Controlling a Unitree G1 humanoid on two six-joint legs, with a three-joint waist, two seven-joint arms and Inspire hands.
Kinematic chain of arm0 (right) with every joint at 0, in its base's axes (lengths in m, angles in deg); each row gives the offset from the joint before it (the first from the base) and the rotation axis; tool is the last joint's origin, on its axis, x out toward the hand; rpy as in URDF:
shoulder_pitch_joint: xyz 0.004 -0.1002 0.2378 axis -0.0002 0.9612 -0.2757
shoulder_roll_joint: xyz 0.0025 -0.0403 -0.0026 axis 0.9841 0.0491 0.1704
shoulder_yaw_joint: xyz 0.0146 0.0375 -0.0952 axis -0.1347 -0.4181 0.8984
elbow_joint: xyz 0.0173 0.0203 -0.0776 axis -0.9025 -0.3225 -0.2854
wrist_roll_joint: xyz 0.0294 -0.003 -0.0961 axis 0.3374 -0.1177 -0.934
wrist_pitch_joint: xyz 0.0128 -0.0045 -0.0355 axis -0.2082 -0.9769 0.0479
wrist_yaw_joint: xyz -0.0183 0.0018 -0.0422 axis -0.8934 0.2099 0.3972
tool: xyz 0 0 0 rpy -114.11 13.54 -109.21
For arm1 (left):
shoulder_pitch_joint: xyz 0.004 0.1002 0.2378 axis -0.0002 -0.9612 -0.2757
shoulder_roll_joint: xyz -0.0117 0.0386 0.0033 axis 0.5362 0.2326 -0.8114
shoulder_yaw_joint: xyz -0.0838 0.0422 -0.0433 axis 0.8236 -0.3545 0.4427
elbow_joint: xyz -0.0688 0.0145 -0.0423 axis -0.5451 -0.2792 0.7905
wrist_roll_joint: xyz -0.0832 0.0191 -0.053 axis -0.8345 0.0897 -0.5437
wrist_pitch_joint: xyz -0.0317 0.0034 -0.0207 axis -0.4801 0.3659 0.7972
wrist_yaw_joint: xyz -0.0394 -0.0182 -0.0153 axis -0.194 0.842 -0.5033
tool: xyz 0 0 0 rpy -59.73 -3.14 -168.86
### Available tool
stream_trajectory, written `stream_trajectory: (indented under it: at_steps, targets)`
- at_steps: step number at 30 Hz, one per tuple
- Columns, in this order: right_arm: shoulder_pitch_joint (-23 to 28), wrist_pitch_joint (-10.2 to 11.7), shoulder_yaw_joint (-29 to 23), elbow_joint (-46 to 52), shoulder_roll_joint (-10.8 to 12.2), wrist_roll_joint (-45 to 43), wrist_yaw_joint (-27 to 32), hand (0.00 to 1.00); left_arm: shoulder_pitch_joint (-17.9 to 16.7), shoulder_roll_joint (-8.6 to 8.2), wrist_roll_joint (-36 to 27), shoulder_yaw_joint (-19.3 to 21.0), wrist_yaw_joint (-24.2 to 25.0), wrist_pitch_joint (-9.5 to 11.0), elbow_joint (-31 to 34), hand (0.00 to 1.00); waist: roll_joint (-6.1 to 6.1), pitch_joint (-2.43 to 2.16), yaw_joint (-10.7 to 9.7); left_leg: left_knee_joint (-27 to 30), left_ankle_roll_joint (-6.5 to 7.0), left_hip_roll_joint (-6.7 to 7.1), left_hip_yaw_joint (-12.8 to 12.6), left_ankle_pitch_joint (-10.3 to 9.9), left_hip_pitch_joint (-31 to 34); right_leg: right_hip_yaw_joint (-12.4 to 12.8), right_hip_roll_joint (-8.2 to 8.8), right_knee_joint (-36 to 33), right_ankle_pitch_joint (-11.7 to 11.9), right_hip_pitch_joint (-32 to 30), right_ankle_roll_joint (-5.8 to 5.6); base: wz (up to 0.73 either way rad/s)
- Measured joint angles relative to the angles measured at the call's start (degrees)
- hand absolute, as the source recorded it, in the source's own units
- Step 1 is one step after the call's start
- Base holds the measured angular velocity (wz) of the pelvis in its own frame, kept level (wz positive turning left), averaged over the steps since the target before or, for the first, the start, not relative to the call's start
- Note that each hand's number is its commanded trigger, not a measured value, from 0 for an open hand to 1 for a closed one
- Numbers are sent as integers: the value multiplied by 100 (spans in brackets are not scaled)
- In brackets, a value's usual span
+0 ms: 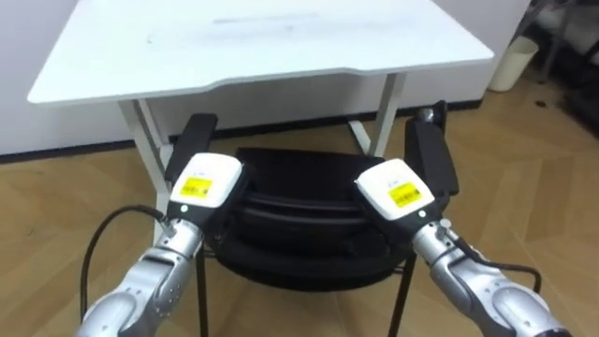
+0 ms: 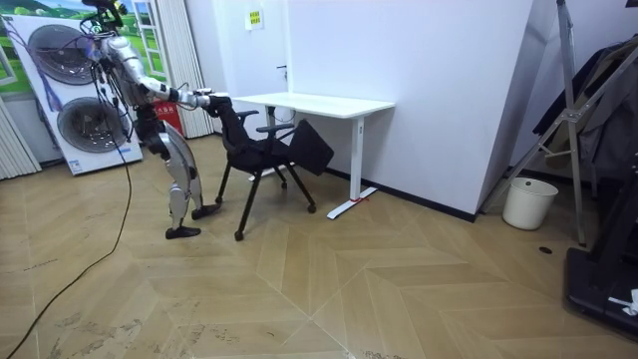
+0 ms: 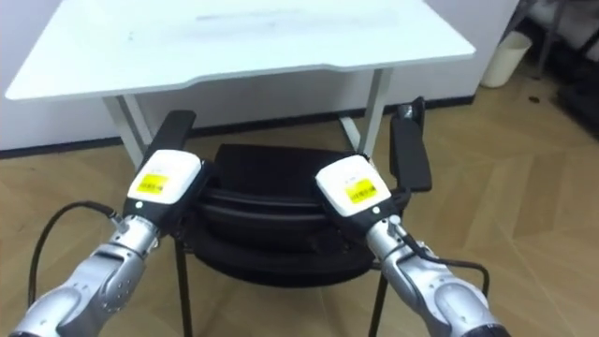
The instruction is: Push chair
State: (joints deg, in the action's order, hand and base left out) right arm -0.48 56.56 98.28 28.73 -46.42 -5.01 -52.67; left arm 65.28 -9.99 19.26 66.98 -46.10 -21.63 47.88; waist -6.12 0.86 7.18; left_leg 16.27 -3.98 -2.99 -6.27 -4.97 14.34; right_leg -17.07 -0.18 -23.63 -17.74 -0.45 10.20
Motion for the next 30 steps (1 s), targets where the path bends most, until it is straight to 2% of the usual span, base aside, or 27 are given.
stream_trajectory:
  at_steps: [1,2,3,5,6,7,8,10,11,13,14,15,16,17,18,19,20,21,22,23,24,25,26,27,28,29,30]
  targets:
    - [-1,-1,0,13,-13,-10,54,100,-9,1,0,0,5,-35,59,100,-2,-1,43,-198,30,109,-5,238,1,1,-5,74,-9,41,-16,0]
    - [-2,-4,0,27,-16,-11,67,100,-14,4,0,2,10,-51,87,100,-8,-5,57,-265,39,151,-2,339,-1,4,-5,99,-18,62,-33,0]
    - [-2,-20,-1,78,-24,-27,84,100,-47,21,0,9,36,-110,195,100,-20,-22,63,-330,67,206,-1,484,-5,10,-5,105,-55,68,-103,5]
    - [-1,-37,-3,165,-60,-15,89,100,-100,47,0,25,64,-176,377,100,-28,-22,83,-352,175,262,-8,617,-10,5,-2,65,-188,68,-351,6]
    - [-4,-37,-3,191,-76,27,107,100,-100,72,0,25,93,-199,459,100,-48,-14,100,-358,226,311,-51,650,-33,34,13,8,-314,74,-585,0]
    - [-13,-41,-3,190,-67,46,110,100,-92,97,1,27,131,-216,510,100,-97,-3,122,-366,269,362,-208,655,-110,133,41,-67,-435,108,-806,-4]
    - [-13,-41,-2,189,-61,50,102,100,-90,107,5,27,144,-220,521,100,-118,-5,139,-363,321,379,-295,675,-152,140,79,-105,-489,134,-904,-10]
    - [-26,-60,1,187,-34,65,114,100,-61,147,-9,27,178,-235,544,100,-163,1,240,-343,607,511,-530,562,-314,122,281,-377,-583,192,-1077,-9]
    - [-31,-70,1,186,-30,67,119,100,-45,151,-9,27,190,-235,544,100,-186,14,236,-338,634,571,-553,529,-354,113,353,-498,-589,187,-1087,7]
    - [-57,-99,-5,188,-57,81,163,100,57,133,-9,28,282,-248,548,100,-269,49,249,-343,784,775,-709,372,-512,154,675,-1324,-579,-29,-1112,12]
    - [-69,-116,-6,185,-55,89,173,100,91,129,-9,28,303,-254,547,100,-288,55,252,-302,797,811,-736,312,-545,150,776,-1549,-549,-111,-1129,4]
    - [-103,-123,-6,149,-44,90,171,100,134,123,-7,28,345,-275,532,100,-287,65,249,-145,850,837,-741,166,-601,126,921,-2006,-403,-231,-1120,6]
    - [-101,-123,-6,113,-38,96,169,100,158,103,-6,22,383,-275,493,100,-214,57,241,63,894,761,-727,-27,-653,111,953,-2329,-141,-293,-1053,0]
    - [-99,-121,-3,78,-14,95,170,100,145,108,-5,15,395,-277,487,100,-162,60,246,138,895,716,-693,-131,-710,103,945,-2471,32,-300,-1044,0]
    - [-71,-118,9,1,47,92,204,100,107,124,3,-5,403,-286,484,100,-45,66,238,213,875,629,-561,-326,-867,77,887,-2733,438,-338,-1092,5]
    - [7,-122,4,-4,81,93,241,100,103,147,3,-46,425,-282,489,100,53,69,209,273,899,544,-425,-529,-959,-5,892,-3037,586,-453,-1095,6]
    - [17,-122,4,5,98,93,251,100,99,169,2,-45,424,-273,507,100,57,69,221,298,915,523,-413,-620,-998,1,916,-3151,494,-565,-1112,6]
    - [22,-145,6,-6,168,74,252,100,99,215,-6,-38,424,-256,499,100,98,66,248,319,913,458,-408,-738,-1092,73,897,-3249,244,-884,-1070,0]
    - [22,-196,49,-14,199,75,250,100,103,243,-13,-38,418,-242,468,100,153,80,247,306,878,391,-388,-812,-1204,134,869,-3076,106,-1191,-1046,4]
    - [27,-196,56,-18,202,75,250,100,103,242,-13,-36,403,-225,444,100,186,88,247,307,836,366,-345,-844,-1270,123,875,-2884,87,-1327,-1043,23]
    - [76,-200,76,-18,223,62,253,100,93,254,-8,-34,371,-156,375,100,212,99,225,239,828,344,-263,-919,-1441,165,884,-2323,103,-1536,-1040,36]
    - [142,-198,77,-10,269,48,253,100,45,286,-2,-24,362,-115,363,100,219,94,166,162,774,342,-222,-976,-1583,293,876,-1510,235,-1671,-1076,41]
    - [174,-194,77,-2,287,41,252,100,15,303,-3,-20,362,-100,369,100,202,67,114,169,760,342,-167,-1045,-1639,313,881,-1059,374,-1688,-1108,42]
    - [209,-182,85,-6,329,20,244,100,-53,335,-11,7,355,-67,379,100,166,17,79,174,722,341,-66,-1175,-1779,465,851,-129,708,-1661,-1139,51]
    - [186,-177,85,-65,317,4,200,100,-75,279,-17,3,315,-30,262,100,201,-34,35,201,591,237,115,-1273,-1926,616,667,358,1027,-1523,-1135,63]
    - [187,-111,75,-97,281,43,155,100,-75,238,20,-16,266,-48,254,100,179,-115,-1,233,488,158,215,-1375,-2006,673,512,535,1470,-1330,-991,50]
    - [217,-48,79,-30,274,46,200,100,-81,273,27,19,239,-45,267,100,206,-108,5,242,427,109,224,-1428,-2052,662,453,513,1525,-1272,-941,33]
